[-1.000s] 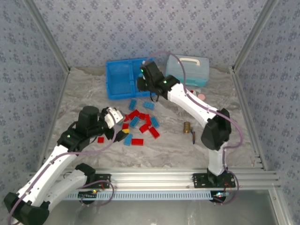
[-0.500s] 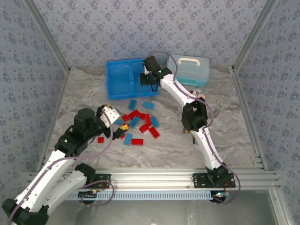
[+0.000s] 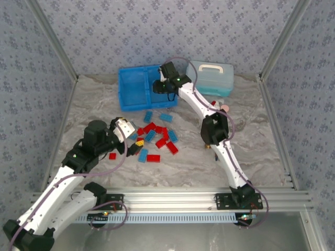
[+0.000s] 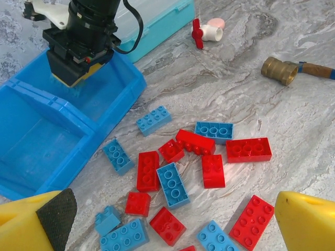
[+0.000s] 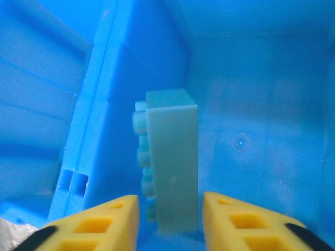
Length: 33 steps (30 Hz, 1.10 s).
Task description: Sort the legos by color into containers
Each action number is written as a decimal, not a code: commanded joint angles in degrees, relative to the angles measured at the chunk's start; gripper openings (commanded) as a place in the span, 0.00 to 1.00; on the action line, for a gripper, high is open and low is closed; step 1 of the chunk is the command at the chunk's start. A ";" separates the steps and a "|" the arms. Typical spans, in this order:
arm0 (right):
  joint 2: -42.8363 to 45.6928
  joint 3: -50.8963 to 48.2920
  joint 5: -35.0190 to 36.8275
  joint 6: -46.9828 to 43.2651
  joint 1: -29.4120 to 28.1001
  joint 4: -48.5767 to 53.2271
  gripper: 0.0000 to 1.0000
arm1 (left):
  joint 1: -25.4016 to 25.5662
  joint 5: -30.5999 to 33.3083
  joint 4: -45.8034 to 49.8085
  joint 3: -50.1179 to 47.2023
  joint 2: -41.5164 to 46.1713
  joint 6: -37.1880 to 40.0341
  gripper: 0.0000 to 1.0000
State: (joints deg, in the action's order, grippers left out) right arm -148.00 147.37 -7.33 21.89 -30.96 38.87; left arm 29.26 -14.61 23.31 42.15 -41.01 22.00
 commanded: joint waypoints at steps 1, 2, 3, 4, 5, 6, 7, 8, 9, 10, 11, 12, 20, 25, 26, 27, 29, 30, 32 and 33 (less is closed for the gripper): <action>0.34 3.18 -1.46 0.24 0.40 1.15 0.50 | -0.19 -1.46 -1.39 0.30 -0.21 0.69 0.99; 1.21 3.18 -1.60 0.09 0.53 1.31 0.50 | -0.17 -1.46 -1.26 0.39 -0.43 0.67 0.99; 1.92 3.19 -1.60 -0.08 0.49 1.37 0.50 | -0.16 -1.45 -1.25 0.43 -0.62 0.63 0.99; 2.87 3.19 -1.55 -0.19 0.46 1.60 0.50 | -0.17 -1.43 -1.32 0.48 -0.73 0.58 0.99; 3.95 3.19 -1.62 -0.36 0.47 2.02 0.49 | -0.20 -1.47 -1.26 0.46 -0.80 0.59 0.99; 4.92 3.19 -1.80 -0.51 0.40 2.64 0.49 | -0.21 -1.42 -1.29 0.47 -0.80 0.59 0.99; 6.23 3.03 -1.96 -1.03 0.34 3.49 0.49 | -0.19 -1.47 -1.35 0.45 -0.84 0.59 0.99; 7.67 2.53 -1.94 -1.74 0.05 4.73 0.49 | -0.20 -1.41 -1.34 0.40 -0.80 0.54 0.99; 9.38 1.41 -1.69 -2.40 -0.13 5.49 0.49 | -0.19 -1.47 -1.29 0.41 -0.75 0.59 0.99; 11.61 -0.91 -1.05 -3.42 -0.54 6.24 0.49 | -0.23 -1.38 -1.19 0.47 -0.77 0.54 0.99; 14.31 -4.60 0.17 -4.42 -1.02 6.21 0.50 | -0.17 -1.26 -1.08 0.41 -0.74 0.58 0.99; 16.90 -8.67 1.48 -5.25 -1.49 5.55 0.50 | -0.17 -1.30 -1.00 0.46 -0.73 0.62 0.99; 40.30 -49.84 3.92 -7.76 -4.76 -7.92 0.50 | -0.30 -1.36 -1.12 0.39 -0.83 0.59 0.99; 46.65 -63.31 1.12 -9.23 -6.35 -9.35 0.50 | -0.30 -4.68 -1.03 0.65 -1.75 0.59 0.99; 47.37 -65.50 -0.46 -9.90 -6.48 -10.24 0.50 | -0.27 -6.41 -0.99 0.70 -2.05 0.74 0.99; 48.02 -67.75 -1.58 -9.92 -6.57 -11.16 0.50 | -0.25 -8.11 -0.91 0.80 -2.38 0.85 0.99; 48.30 -71.09 -3.74 -9.18 -6.63 -13.08 0.50 | -0.29 -11.76 -0.74 1.04 -3.28 1.07 0.99; 48.03 -72.09 -4.38 -9.03 -6.65 -13.30 0.50 | -0.34 -13.33 -0.56 1.28 -3.77 1.07 0.99; 47.14 -73.55 -5.39 -8.90 -6.88 -14.15 0.50 | -0.30 -15.31 -0.08 1.72 -4.89 1.00 0.99; 46.55 -73.99 -5.54 -8.82 -6.92 -14.42 0.50 | -0.31 -15.82 0.05 1.90 -5.33 1.03 0.99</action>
State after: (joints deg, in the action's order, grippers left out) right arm -101.82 74.28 -9.67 13.85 -37.39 27.86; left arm 29.26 -24.38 23.33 42.17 -45.41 22.02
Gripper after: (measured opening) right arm 0.500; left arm 0.993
